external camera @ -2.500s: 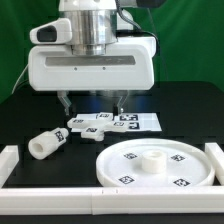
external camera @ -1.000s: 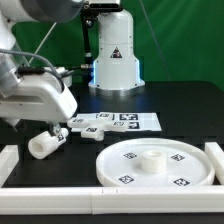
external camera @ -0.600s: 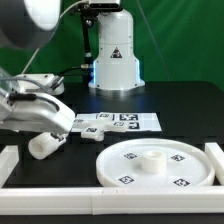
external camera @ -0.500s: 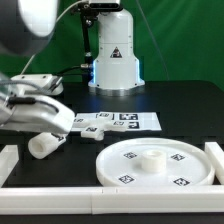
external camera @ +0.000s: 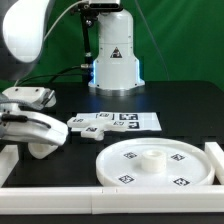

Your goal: Assemble round table

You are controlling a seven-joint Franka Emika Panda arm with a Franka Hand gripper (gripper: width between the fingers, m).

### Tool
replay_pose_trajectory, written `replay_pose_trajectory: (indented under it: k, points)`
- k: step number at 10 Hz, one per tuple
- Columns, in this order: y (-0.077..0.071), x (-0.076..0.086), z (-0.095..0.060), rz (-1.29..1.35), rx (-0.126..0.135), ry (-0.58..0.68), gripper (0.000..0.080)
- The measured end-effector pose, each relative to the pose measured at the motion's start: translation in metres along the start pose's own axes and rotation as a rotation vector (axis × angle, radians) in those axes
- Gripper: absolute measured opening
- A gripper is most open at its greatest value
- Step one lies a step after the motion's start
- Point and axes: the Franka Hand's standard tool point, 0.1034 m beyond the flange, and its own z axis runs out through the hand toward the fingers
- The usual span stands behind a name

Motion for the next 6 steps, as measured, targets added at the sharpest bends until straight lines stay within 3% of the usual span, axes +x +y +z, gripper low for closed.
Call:
replay_pose_trajectory:
  k: [3, 5, 6]
  points:
    - [-0.0053, 0.0018, 0.0066, 0.000, -0.007, 0.000, 0.0649]
    - [-0.0049, 0.0018, 0.0065, 0.001, -0.006, 0.000, 0.0399]
    - [-0.0048, 0.0018, 0.0065, 0.001, -0.006, 0.000, 0.0399]
